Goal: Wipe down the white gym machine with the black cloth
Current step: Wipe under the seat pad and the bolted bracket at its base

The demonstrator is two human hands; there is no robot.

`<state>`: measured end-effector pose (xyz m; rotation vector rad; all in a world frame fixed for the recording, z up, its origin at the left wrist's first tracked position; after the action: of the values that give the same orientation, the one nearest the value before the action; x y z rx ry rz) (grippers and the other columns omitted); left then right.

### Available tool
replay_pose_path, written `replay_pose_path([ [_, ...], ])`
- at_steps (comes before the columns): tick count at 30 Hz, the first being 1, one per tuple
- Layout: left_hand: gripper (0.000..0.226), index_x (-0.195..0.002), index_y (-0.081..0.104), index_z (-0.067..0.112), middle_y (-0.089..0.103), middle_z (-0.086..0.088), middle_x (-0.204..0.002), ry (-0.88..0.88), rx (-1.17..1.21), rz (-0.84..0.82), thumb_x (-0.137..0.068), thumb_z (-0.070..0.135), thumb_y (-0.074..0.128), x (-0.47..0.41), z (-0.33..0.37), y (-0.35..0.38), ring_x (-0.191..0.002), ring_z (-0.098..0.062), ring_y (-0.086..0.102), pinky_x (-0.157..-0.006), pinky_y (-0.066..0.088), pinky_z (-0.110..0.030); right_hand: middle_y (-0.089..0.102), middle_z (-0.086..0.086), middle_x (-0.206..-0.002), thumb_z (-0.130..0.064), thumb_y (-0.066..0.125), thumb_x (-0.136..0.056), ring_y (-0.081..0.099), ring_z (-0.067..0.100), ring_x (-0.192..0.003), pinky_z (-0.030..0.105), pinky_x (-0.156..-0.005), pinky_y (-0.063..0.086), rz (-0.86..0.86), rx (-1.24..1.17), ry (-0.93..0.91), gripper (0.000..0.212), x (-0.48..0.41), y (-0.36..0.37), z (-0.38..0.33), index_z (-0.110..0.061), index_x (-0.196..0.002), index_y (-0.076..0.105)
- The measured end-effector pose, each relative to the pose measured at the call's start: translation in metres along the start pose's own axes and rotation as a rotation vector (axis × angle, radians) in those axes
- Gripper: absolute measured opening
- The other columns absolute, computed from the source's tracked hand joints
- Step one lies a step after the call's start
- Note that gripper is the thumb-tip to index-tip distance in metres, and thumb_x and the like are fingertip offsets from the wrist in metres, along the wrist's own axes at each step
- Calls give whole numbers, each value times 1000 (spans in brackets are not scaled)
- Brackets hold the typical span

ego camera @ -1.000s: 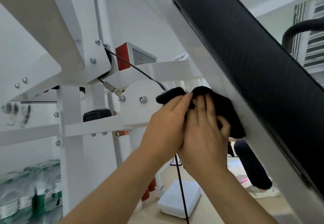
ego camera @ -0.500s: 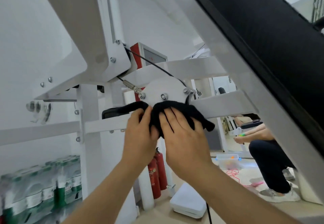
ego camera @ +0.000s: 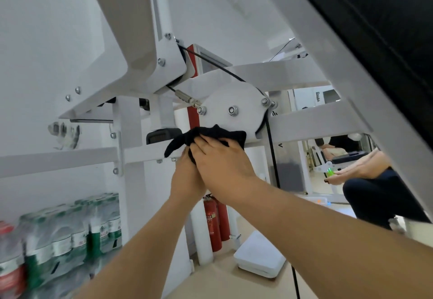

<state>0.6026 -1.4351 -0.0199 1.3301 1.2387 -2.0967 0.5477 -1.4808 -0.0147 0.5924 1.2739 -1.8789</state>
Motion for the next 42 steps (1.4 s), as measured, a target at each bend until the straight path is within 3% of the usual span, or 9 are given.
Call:
replay_pose_path([
  [2, 12, -97, 62, 11, 67, -6, -99, -186, 219, 32, -98, 11, 49, 21, -2, -10, -83, -10, 58, -76, 41, -5, 38, -1, -154, -14, 29, -101, 26, 13, -146, 34, -114, 21, 101, -195, 30, 45, 17, -10, 8, -8, -144, 40],
  [5, 31, -71, 55, 22, 57, 11, -63, -80, 485, 39, -98, 7, 50, 62, 36, -34, -56, 0, 50, -54, 39, -10, 62, 0, -133, -16, 30, -87, 54, 17, -128, 35, -101, 33, 304, -196, 233, 53, 67, -48, 46, -15, -130, 62],
  [8, 25, -107, 69, 25, 63, 29, -99, 149, 455, 297, -96, 10, 53, 68, 71, -71, -93, 8, 57, -82, 43, -7, 55, 6, -143, -12, 33, -81, 46, 25, -136, 41, -102, 27, 384, -126, 334, 62, 104, -50, 78, -10, -140, 52],
  [13, 52, -148, 40, 14, 42, -5, -151, 453, 197, 215, -98, 22, 46, 55, 139, -37, -136, -23, 43, -105, 45, -32, 49, 9, -148, -10, 38, -80, 39, 28, -141, 42, -101, 28, 300, -45, 457, 58, 123, -46, 111, -5, -136, 55],
  [25, 70, -154, 21, 19, 30, -6, -158, 640, 326, 46, -85, 25, 30, 48, 209, -25, -137, -18, 37, -92, 44, -18, 38, 15, -155, -22, 71, -62, 33, 28, -145, 47, -91, 48, 258, -46, 667, 96, 158, -62, 153, 0, -148, 34],
  [29, 84, -153, 23, 14, 30, -8, -157, 673, 263, 57, -77, 1, 56, 58, 209, -16, -137, -17, 34, -84, 51, -21, 39, 16, -153, -22, 70, -62, 36, 30, -143, 47, -90, 49, 250, -40, 694, 95, 167, -60, 153, 1, -147, 35],
  [34, 80, -154, 26, 13, 35, -9, -156, 569, 203, 50, -82, -2, 59, 27, 214, -41, -137, -27, 39, -96, 48, -38, -3, 6, -166, -34, 64, -87, -6, 21, -152, 41, -110, 33, 196, -83, 710, 101, 139, -71, 155, -9, -156, -4],
  [39, 71, -153, 24, 12, 28, -7, -159, 736, 300, -8, -83, 9, 35, 72, 236, -22, -145, -21, 25, -102, 37, -19, 26, 15, -160, -14, 62, -68, 20, 30, -150, 48, -99, 48, 296, -79, 789, 85, 203, -47, 140, 2, -147, 34],
  [42, 101, -156, 8, 24, 20, 0, -161, 712, 386, -154, -74, 0, 62, 119, 243, 19, -138, -23, 35, -90, 50, -30, 22, 17, -161, -24, 53, -68, 12, 31, -151, 45, -119, 25, 252, -19, 807, 91, 252, -26, 132, 2, -151, 25],
])
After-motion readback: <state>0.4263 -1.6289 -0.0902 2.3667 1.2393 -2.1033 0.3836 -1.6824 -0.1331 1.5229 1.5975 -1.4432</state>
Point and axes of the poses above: each hand's wrist, its own x-axis away from the middle knuckle, its own y-axis out of the palm, z = x × y, the point moved 8 cm from there along -x, towards the middle knuckle
